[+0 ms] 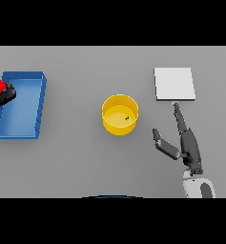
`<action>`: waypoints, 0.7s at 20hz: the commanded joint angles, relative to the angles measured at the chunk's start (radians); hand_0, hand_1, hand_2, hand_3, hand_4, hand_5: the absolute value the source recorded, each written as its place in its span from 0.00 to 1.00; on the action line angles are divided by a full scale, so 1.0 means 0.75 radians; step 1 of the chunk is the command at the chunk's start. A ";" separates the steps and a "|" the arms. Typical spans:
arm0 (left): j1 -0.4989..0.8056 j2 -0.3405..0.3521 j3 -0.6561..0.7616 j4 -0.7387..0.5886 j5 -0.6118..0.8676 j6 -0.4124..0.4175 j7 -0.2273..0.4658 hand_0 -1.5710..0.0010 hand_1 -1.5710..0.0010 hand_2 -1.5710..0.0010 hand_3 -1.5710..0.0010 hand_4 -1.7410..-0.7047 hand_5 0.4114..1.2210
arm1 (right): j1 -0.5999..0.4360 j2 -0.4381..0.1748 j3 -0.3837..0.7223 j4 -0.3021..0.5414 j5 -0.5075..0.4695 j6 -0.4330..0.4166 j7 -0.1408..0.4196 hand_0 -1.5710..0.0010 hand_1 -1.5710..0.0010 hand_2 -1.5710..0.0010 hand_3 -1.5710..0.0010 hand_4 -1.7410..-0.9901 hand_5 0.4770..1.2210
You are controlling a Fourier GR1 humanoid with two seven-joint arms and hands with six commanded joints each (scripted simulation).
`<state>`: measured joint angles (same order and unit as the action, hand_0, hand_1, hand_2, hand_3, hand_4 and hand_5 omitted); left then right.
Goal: Pick up the red beaker and tilt it to pour out 1 green nut into yellow bowl. Pick up the yellow bowl and place it on the metallic measuring scale.
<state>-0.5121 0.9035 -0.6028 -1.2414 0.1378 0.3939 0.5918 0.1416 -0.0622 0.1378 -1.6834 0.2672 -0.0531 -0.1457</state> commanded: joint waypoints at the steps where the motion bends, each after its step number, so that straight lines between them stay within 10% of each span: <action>1: -0.002 0.015 -0.001 -0.021 0.033 -0.062 0.019 0.26 0.40 0.39 0.43 0.60 0.45 | 0.014 0.008 0.015 -0.015 0.013 -0.005 -0.015 1.00 1.00 1.00 1.00 0.74 0.25; 6: 0.002 0.068 -0.003 -0.073 0.105 -0.206 0.009 0.76 0.80 0.80 0.81 0.86 0.35 | 0.042 0.003 0.018 -0.062 0.012 -0.003 -0.008 1.00 1.00 1.00 1.00 0.74 0.26; 14: -0.013 0.040 0.040 -0.043 0.127 -0.173 -0.085 0.96 0.97 0.97 0.97 0.92 0.32 | 0.018 -0.001 0.051 -0.040 0.122 -0.042 0.073 1.00 1.00 1.00 1.00 0.72 0.25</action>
<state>-0.5220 0.9335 -0.5731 -1.2736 0.2328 0.2643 0.5277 0.1550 -0.0634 0.1761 -1.7131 0.3586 -0.0848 -0.0893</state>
